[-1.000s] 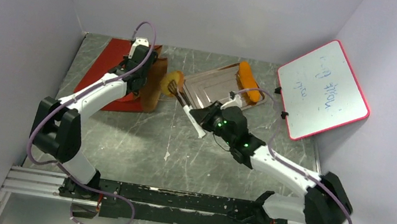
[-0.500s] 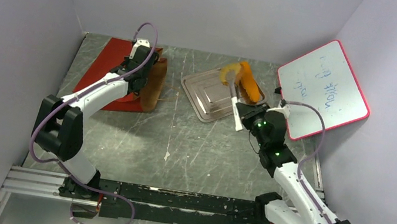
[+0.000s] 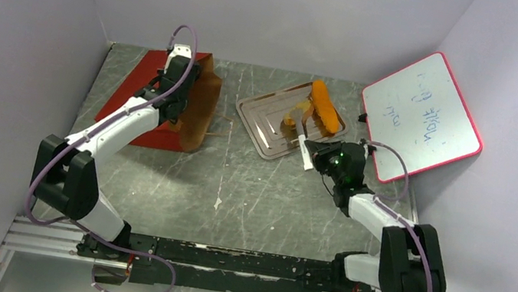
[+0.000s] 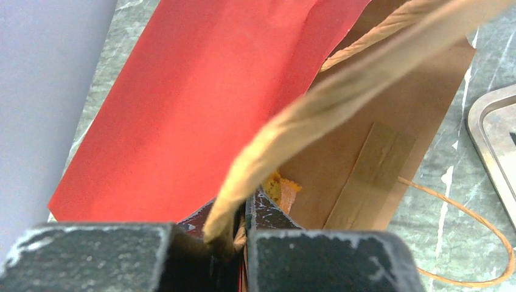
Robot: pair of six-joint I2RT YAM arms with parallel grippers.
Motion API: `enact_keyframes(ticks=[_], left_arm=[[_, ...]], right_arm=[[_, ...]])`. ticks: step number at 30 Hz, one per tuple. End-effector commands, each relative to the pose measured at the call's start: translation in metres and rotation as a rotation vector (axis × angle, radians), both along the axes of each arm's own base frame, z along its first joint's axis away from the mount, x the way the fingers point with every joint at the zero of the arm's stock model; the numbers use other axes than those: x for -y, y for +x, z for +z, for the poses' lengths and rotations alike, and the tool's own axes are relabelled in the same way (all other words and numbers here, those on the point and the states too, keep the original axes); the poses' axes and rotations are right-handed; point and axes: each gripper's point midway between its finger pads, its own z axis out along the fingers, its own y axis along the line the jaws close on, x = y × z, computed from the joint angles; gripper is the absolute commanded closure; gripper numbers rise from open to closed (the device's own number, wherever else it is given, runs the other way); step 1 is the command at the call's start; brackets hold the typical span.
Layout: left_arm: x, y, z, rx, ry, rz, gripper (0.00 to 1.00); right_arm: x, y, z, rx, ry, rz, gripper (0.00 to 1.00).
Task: Take the fake bread out of the paper bag
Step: Place the fake bread in the container.
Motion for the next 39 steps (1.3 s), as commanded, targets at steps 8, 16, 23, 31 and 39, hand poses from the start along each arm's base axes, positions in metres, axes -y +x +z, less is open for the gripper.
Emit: enact_keyframes(ticks=[8, 16, 23, 31, 39], left_arm=[[0.000, -0.013, 0.011, 0.014, -0.010, -0.045, 0.93], [-0.001, -0.015, 0.017, 0.028, -0.008, -0.048, 0.93], [0.002, -0.014, 0.018, 0.033, -0.016, -0.056, 0.93], [0.003, -0.015, 0.020, 0.041, -0.017, -0.060, 0.93], [0.006, -0.015, 0.022, 0.047, -0.024, -0.066, 0.93]], right_arm=[[-0.012, 0.041, 0.024, 0.101, 0.163, -0.011, 1.00], [-0.013, 0.050, 0.051, 0.148, 0.153, 0.000, 1.00], [-0.016, 0.061, 0.033, 0.125, 0.189, -0.006, 0.98], [-0.013, 0.078, 0.003, 0.109, 0.168, -0.012, 0.91], [0.002, 0.071, -0.008, 0.075, 0.117, -0.029, 0.66]])
